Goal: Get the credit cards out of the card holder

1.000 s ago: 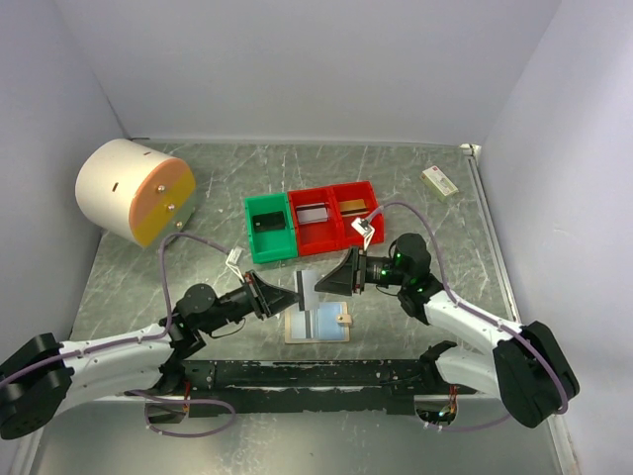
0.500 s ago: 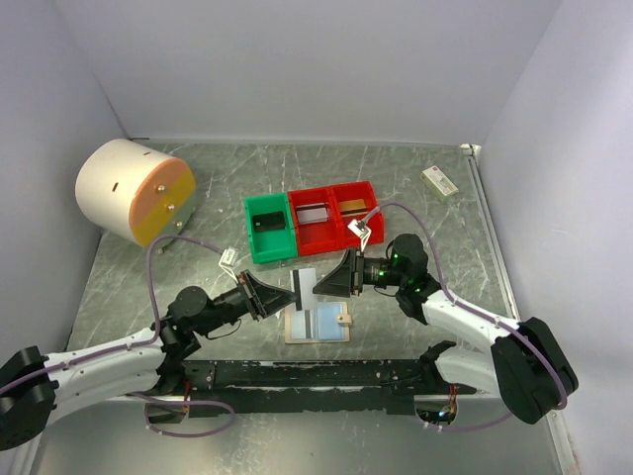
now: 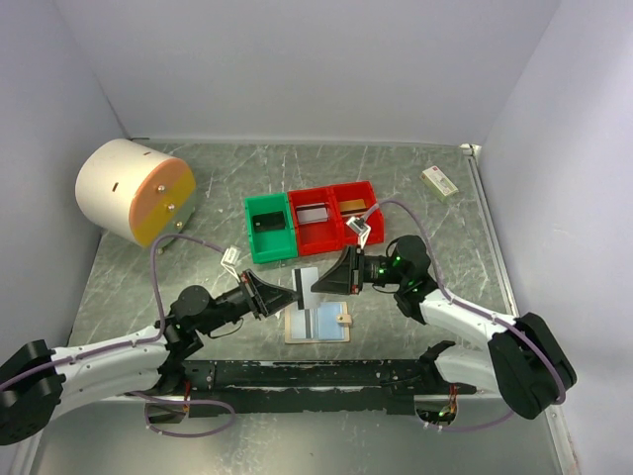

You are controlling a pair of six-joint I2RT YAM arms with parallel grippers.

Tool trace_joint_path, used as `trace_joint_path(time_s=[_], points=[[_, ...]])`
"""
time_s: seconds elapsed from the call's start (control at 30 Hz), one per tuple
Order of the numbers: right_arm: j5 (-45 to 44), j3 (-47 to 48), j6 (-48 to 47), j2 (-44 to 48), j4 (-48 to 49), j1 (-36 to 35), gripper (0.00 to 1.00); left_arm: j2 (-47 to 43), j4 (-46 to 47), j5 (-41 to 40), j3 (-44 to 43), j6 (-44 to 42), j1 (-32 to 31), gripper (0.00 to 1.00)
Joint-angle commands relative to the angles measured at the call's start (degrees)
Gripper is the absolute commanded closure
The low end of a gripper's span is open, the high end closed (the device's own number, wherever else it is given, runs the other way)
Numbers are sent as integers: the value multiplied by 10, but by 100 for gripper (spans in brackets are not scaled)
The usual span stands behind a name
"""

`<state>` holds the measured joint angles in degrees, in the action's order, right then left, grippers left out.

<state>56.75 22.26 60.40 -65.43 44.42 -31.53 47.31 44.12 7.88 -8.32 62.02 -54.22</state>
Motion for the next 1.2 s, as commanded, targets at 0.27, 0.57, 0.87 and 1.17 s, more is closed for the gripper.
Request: trace_joint_path(time_s=[0.27, 0.57, 0.87, 1.17], points=[[23, 9, 31, -5, 48, -15, 89, -20, 25, -8, -6, 3, -3, 93], [11, 17, 55, -16, 68, -18, 88, -6, 42, -1, -5, 5, -4, 93], [21, 5, 109, -41, 147, -18, 91, 8, 54, 2, -9, 8, -6, 93], [1, 2, 111, -59, 160, -19, 98, 3, 12, 6, -18, -1, -5, 93]])
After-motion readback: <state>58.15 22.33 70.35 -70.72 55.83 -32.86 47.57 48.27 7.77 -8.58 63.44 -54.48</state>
